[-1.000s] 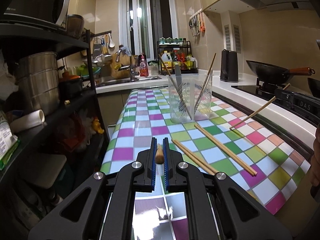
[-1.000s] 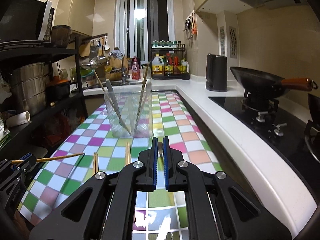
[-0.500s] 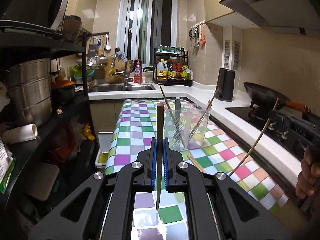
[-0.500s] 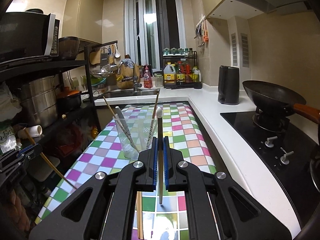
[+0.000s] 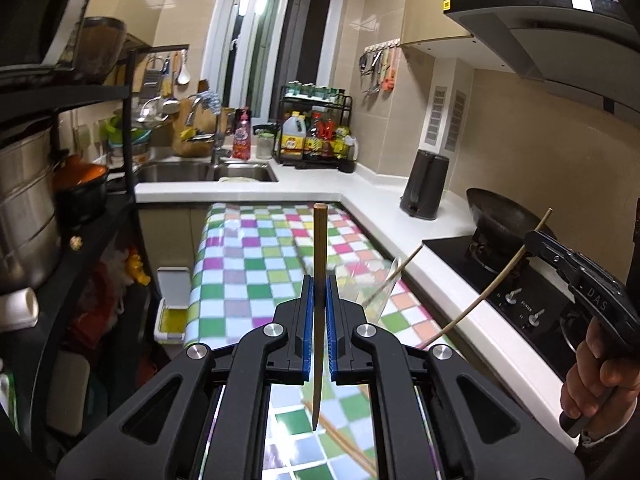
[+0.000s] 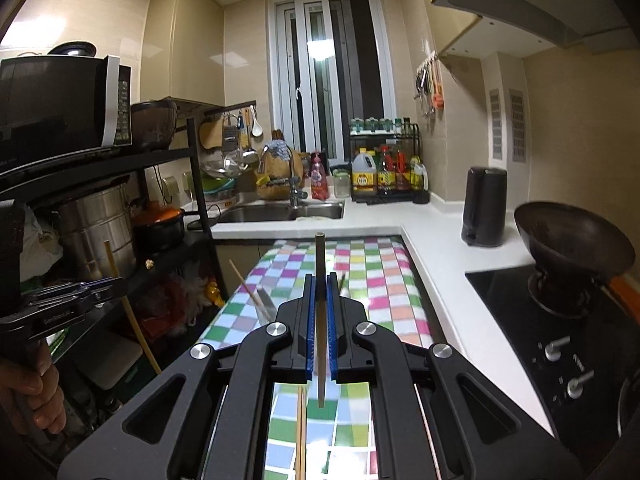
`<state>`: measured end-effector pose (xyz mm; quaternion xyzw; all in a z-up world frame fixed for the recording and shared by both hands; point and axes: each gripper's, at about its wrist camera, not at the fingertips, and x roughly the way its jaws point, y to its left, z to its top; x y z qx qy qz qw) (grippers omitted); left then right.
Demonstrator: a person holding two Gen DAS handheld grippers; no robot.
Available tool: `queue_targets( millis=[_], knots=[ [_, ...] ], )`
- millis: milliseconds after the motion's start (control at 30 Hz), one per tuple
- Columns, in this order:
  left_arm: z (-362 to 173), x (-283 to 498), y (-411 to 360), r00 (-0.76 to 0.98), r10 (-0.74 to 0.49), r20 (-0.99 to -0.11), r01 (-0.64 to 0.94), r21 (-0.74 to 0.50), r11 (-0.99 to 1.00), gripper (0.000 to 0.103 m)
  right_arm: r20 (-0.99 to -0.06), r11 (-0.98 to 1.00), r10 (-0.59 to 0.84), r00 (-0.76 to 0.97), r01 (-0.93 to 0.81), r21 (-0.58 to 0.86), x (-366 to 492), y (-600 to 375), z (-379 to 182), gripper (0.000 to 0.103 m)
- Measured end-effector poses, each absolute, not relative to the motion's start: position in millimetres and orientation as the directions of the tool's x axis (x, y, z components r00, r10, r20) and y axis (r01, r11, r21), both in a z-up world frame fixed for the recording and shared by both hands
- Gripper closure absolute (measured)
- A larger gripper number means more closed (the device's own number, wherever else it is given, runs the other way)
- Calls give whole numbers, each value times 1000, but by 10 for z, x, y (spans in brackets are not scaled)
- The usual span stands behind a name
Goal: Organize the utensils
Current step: 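Carry both chopsticks upright with both tools over the clear holder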
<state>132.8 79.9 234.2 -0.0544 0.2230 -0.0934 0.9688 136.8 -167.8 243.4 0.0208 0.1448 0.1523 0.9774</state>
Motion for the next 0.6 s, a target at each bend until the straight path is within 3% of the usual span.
queue_targets(
  millis=[367, 600],
  knots=[
    [2937, 2310, 469, 901, -314, -300, 267, -189, 945, 97, -157, 946, 322, 934, -313, 79, 1963, -1515, 3053, 98],
    [2622, 2902, 360, 900, -286, -328, 235, -187, 954, 97, -211, 948, 317, 925, -302, 102, 2532, -1408, 2832, 98]
  ],
)
